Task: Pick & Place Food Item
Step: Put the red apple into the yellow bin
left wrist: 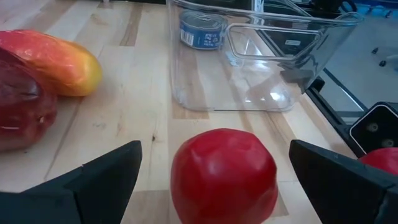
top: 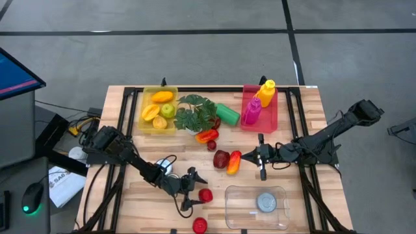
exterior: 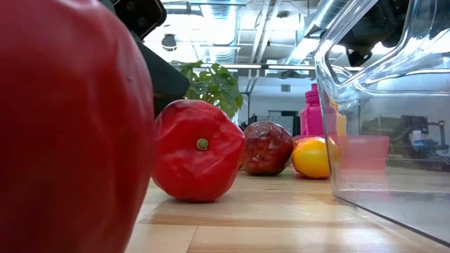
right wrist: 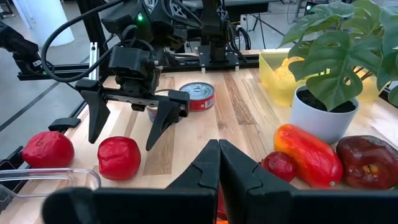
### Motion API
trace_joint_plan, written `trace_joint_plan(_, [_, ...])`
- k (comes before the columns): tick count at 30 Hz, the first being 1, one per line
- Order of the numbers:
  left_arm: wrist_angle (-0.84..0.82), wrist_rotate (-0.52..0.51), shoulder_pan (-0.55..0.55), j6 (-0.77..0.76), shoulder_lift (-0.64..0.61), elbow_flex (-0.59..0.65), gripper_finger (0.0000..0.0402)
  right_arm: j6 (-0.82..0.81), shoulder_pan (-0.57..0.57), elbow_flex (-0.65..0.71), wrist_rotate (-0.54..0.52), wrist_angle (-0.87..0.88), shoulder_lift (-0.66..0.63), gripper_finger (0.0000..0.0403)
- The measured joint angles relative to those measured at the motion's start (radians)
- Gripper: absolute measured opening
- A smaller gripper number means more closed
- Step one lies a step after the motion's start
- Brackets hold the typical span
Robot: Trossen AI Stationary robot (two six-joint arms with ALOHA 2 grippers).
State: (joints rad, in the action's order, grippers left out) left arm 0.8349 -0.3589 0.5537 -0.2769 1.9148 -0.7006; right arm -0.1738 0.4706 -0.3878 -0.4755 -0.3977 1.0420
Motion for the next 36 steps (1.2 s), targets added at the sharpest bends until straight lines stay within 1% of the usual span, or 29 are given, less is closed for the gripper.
trace_joint_plan(12, [-0.003,-0.008,0.0,-0.019,0.002,-0.001,0.0396,0.0,0.0,0.0,0.0,0.0,0.0,0.0])
trace_joint_plan(20, [-0.006,-0.008,-0.005,0.014,0.083,-0.055,0.0396,0.0,0.0,0.0,0.0,0.009,0.0,0.0])
trace_joint_plan(25, [-0.013,-0.007,-0.006,0.005,0.113,-0.061,0.0396,0.0,0.0,-0.001,0.0,0.023,0.0,0.0])
trace_joint_plan(36, [-0.025,-0.008,-0.01,0.005,0.101,-0.068,0.0395,-0.002,0.0,-0.001,0.0,0.023,0.0,0.0])
